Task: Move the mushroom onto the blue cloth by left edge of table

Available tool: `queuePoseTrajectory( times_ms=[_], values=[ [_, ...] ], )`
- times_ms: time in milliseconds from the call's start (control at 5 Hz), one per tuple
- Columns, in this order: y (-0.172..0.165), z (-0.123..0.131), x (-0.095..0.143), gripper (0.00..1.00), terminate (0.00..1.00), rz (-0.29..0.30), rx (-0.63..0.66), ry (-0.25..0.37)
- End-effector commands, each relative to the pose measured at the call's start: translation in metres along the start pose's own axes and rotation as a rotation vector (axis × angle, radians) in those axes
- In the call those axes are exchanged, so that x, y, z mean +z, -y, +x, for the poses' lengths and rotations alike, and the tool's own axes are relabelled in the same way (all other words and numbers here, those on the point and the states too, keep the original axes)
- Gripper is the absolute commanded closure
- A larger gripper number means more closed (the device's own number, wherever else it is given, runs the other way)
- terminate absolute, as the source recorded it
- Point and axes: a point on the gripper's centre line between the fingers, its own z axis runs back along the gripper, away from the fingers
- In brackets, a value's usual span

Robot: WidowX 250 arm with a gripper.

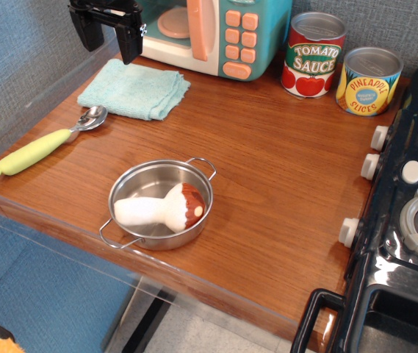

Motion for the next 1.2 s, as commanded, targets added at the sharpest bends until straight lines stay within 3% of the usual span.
queuePoseTrajectory(
  times_ms=[0,600,1000],
  values=[
    [0.000,0.000,0.000,0.00,0.00,0.000,0.000,0.000],
    [0.083,-0.104,0.036,0.00,0.00,-0.035,-0.378,0.039],
    [0.125,-0.149,0.032,0.00,0.00,-0.061,-0.571,0.023]
  ],
)
